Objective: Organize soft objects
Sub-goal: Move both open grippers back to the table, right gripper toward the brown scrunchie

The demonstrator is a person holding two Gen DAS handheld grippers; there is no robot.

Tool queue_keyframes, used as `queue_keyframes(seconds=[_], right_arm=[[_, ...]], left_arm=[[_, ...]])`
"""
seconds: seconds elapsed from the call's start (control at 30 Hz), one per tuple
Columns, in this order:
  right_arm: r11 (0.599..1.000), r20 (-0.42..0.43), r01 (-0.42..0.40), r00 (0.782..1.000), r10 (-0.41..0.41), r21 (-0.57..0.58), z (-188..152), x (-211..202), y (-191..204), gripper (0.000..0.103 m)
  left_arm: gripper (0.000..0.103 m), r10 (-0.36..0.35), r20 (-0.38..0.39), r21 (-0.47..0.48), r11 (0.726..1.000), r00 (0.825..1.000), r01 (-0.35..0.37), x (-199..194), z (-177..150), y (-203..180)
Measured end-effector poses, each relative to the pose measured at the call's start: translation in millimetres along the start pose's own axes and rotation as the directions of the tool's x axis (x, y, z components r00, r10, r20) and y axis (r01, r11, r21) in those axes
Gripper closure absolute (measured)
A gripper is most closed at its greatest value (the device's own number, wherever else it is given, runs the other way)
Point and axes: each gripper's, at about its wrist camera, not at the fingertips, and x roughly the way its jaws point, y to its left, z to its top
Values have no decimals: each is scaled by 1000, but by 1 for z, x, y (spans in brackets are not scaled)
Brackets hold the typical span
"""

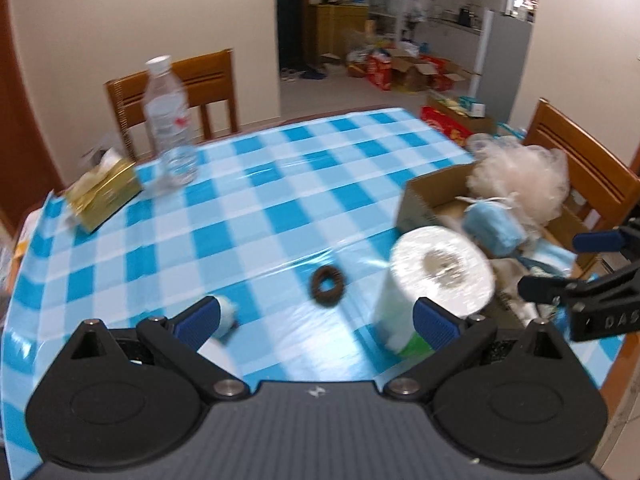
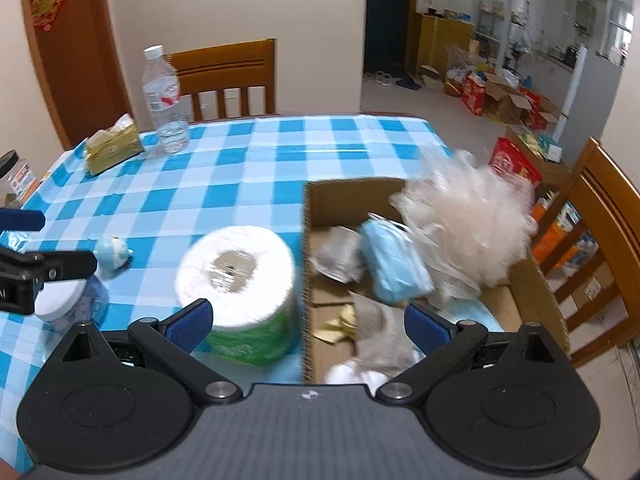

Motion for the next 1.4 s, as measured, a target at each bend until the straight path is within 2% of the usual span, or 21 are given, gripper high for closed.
queue_keyframes(seconds=[0.37,0.67,0.77,0.93,1.03,1.1,1.2,1.27,1.33,1.4], right_arm=[[992,-5,-72,997,71,-103,32,27,70,0],[983,-33,-121,993,117,-141,69,75,126,0],[989,-88,-104,992,95,-108,77,108,140,0],[999,-196,-1,981,-8,-47,75,165,155,0],[999,-231,32,972,-37,-26,69,188,159,0],[995,-210,77,973,-90,-68,68,197,165,0],[998,-256,58,965,-64,-33,71,208,163,0],[997,-253,61,965,-70,-40,73,212,165,0],[993,-287,105,951,-115,-51,73,222,165,0],[996,-329,89,940,-88,-10,73,231,160,0]], left_arm=[[1,100,-22,-56,993,995,-101,-6,-22,65],[1,173,-24,-104,979,985,-175,-2,-18,109],[1,178,-24,-97,979,984,-179,3,-15,120],[1,198,-30,-81,976,980,-200,12,-8,131],[1,192,-40,-99,976,981,-195,17,-8,138],[1,189,-52,-111,975,981,-194,21,-9,142],[1,189,-70,-119,973,979,-197,27,-11,146],[1,188,-76,-118,973,979,-196,31,-11,147],[1,188,-83,-122,973,979,-197,34,-11,148],[1,182,-83,-123,974,980,-191,35,-10,148]])
